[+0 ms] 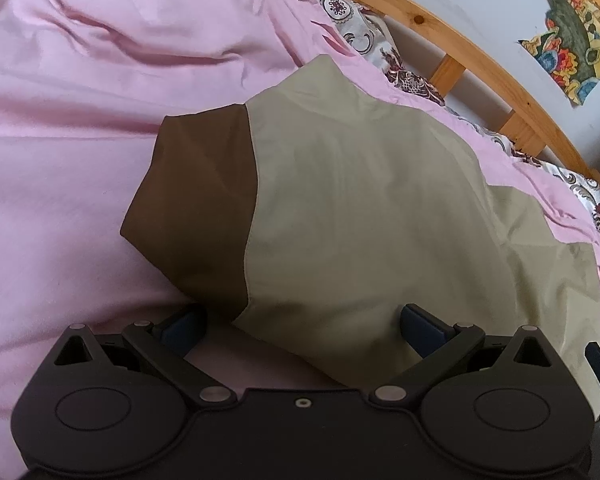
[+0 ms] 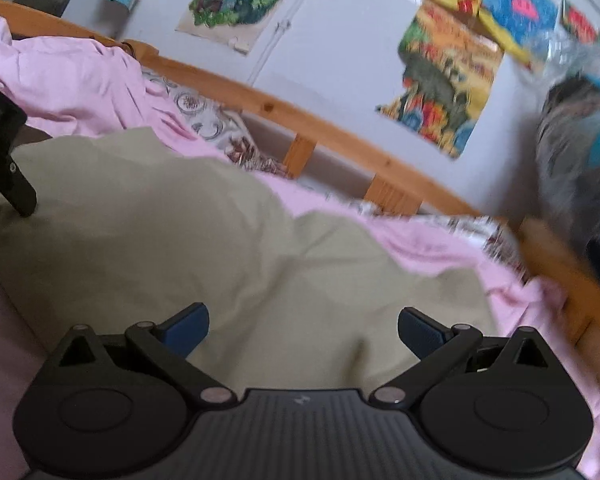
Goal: Fold large clothes
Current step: 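Move the left tool to the brown side panel and grasp its corner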
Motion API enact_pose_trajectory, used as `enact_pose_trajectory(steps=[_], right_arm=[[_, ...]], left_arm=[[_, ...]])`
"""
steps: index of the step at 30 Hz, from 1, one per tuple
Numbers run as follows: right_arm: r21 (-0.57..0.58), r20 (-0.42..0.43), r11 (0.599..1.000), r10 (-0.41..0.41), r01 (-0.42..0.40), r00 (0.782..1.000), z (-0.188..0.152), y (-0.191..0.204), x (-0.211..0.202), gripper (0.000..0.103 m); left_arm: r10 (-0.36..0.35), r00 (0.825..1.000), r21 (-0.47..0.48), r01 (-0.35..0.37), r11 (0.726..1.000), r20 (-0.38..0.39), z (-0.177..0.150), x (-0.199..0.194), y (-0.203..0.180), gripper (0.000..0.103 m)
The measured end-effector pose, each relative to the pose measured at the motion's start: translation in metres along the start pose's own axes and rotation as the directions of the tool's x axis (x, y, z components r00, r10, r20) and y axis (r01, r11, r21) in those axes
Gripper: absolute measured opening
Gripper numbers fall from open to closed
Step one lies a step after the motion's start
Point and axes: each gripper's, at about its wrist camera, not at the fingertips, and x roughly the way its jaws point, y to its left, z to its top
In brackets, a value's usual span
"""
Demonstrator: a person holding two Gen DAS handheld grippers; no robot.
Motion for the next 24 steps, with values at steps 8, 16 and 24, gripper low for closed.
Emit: enact_pose_trajectory(steps=[8,16,24], right_arm=[[0.008,0.003,1.000,-0.001,0.001,1.000,-0.004,0.001,0.000,0.103],[0.006,0.011,1.000,-0.011,0.010,1.000,-0.005,0.005,-0.002,0.103],[0.002,0.018,1.000,-0.016,0.016,1.000,-0.005,0.007,-0.003,0.103]], left_arm=[[0.003,1.000,0.003,-0.003,1.000,-0.004,-0.001,-0.001,0.000,0.102],[-0.031,0.999,0.023,0.030,0.999,0.014,0.004,0.006,0.002,0.102],[-0.036,0.992,-0.053,0.043,0.998,0.121,0.002,0.012,0.007,0.098]])
